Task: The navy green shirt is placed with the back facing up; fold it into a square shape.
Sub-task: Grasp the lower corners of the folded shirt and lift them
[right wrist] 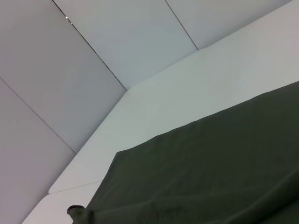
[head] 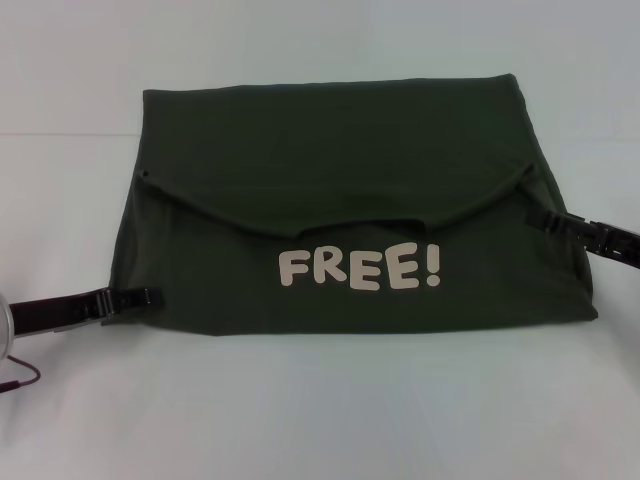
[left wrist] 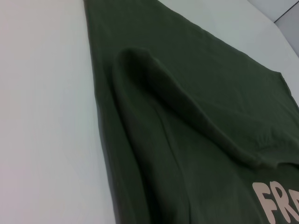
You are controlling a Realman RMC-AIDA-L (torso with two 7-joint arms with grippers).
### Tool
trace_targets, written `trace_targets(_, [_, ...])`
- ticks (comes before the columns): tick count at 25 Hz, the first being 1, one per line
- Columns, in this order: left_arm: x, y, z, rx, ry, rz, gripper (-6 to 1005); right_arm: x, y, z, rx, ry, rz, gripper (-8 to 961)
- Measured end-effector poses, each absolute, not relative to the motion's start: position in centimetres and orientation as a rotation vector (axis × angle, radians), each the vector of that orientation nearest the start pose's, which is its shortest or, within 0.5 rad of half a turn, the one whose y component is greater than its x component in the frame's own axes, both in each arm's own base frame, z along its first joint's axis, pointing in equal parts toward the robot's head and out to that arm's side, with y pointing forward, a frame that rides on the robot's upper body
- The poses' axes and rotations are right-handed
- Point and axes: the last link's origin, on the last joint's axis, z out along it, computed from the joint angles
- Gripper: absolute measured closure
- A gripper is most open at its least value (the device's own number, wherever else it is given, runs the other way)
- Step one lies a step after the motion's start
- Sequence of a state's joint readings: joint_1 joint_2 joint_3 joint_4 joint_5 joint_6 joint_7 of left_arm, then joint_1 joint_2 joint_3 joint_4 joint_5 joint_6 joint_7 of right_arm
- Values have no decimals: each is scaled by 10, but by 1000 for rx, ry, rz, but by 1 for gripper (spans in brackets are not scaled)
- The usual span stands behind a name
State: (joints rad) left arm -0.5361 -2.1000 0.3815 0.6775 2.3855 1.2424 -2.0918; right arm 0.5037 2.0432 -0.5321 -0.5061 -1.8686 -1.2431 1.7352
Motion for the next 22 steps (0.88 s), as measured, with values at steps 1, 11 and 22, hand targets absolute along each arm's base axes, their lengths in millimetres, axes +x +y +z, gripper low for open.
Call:
trace_targets(1, [-342, 341, 16, -2028, -1649, -490, 345, 318, 355, 23, -2090, 1332, 870, 7])
trace_targets(11, [-341, 342, 15, -2046, -1646, -468, 615, 324, 352, 28, -2086, 1342, 850, 6])
trace_targets(22, [-339, 342, 15, -2069, -1642, -464, 942, 312, 375, 90, -2045, 1774, 500, 15])
